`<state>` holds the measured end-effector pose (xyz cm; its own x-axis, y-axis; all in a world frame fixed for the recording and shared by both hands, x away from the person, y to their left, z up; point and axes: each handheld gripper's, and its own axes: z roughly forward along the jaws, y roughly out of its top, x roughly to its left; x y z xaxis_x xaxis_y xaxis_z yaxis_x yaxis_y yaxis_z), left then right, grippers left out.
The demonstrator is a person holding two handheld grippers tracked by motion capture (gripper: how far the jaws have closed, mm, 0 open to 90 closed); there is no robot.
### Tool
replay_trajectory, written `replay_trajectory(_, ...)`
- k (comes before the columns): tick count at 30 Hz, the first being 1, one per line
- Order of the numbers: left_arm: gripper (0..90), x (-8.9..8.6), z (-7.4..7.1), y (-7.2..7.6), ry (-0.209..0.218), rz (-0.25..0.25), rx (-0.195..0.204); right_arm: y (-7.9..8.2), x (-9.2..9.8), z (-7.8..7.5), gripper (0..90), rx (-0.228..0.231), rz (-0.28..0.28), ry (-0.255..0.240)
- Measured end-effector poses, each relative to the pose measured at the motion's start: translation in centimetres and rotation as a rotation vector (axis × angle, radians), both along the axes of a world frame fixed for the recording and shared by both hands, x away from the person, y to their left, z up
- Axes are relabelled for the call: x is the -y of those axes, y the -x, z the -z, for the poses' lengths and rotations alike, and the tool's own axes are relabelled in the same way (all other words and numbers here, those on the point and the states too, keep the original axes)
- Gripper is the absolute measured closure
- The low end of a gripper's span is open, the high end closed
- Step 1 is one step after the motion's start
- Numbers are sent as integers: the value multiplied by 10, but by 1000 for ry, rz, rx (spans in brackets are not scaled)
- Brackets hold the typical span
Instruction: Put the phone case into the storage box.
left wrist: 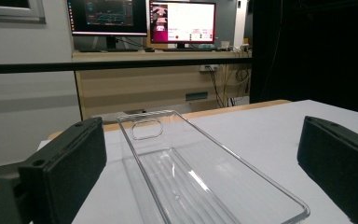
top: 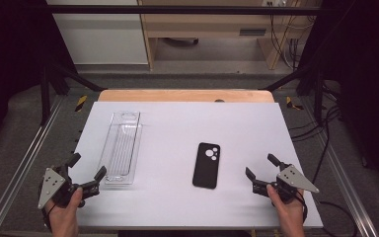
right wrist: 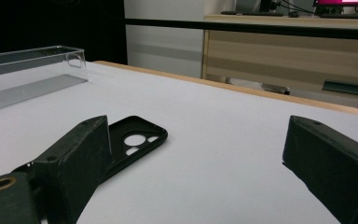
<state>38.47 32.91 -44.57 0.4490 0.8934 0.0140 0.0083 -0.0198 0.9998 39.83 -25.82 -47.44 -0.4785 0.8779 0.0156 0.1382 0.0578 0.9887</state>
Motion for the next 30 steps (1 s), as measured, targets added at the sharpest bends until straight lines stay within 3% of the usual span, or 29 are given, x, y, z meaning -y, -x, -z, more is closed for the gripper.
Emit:
replay_trajectory(19, 9, -4, -1, 1, 11, -14, 1, 0, -9, -1, 60, -65, 15, 57)
replay_trajectory(30, 9, -3, -1, 1, 1, -10, 1, 1, -16, -2, 82, -76, 19, 83)
